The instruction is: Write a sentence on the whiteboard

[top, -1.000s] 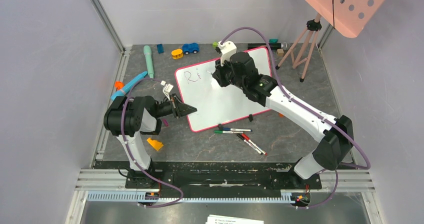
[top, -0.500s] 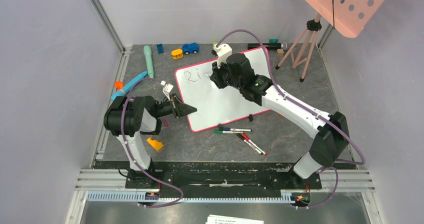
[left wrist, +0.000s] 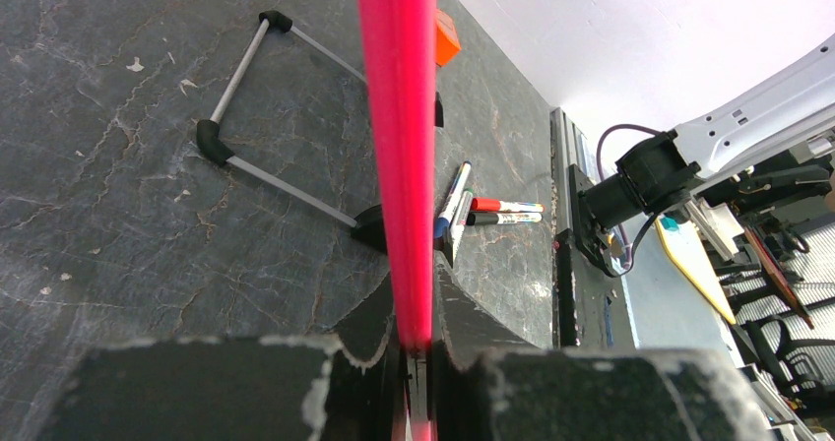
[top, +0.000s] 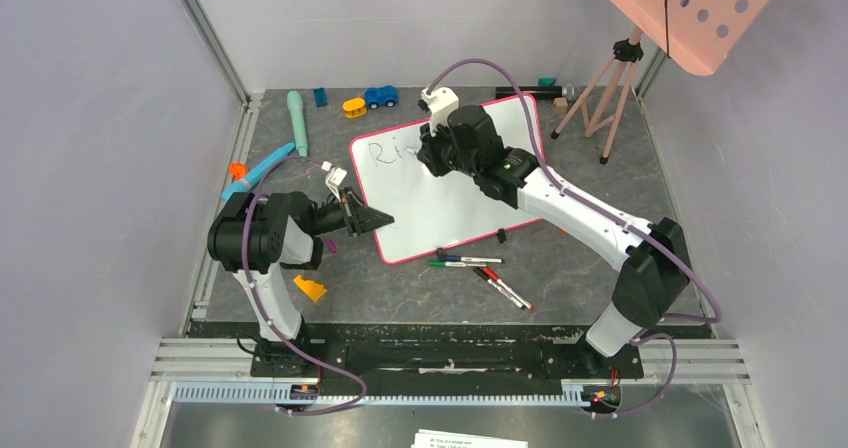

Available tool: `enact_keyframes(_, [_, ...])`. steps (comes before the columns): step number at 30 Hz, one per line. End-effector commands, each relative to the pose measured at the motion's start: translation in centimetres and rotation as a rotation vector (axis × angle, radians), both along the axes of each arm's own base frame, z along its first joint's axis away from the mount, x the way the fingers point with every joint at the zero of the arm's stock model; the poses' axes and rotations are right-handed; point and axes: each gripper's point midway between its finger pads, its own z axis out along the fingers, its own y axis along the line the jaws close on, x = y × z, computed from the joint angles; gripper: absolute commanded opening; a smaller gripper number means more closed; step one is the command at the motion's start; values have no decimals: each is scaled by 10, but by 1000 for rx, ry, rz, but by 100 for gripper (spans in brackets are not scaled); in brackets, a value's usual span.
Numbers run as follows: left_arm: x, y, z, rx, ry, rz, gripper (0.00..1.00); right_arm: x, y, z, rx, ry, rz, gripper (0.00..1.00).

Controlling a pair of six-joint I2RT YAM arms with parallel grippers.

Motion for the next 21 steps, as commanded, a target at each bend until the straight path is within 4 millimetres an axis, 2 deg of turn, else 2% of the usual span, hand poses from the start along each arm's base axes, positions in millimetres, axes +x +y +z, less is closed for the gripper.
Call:
enact_keyframes(1, [-14, -8, -2, 27, -134, -87, 2, 10, 6, 33, 46, -79, -1, 0])
enact_keyframes(8, [-14, -8, -2, 27, -132, -87, 2, 16, 1, 36, 35, -98, -32, 0])
enact_keyframes(21, [-15, -8, -2, 27, -133, -89, 2, 22, 1, 28, 13, -92, -40, 0])
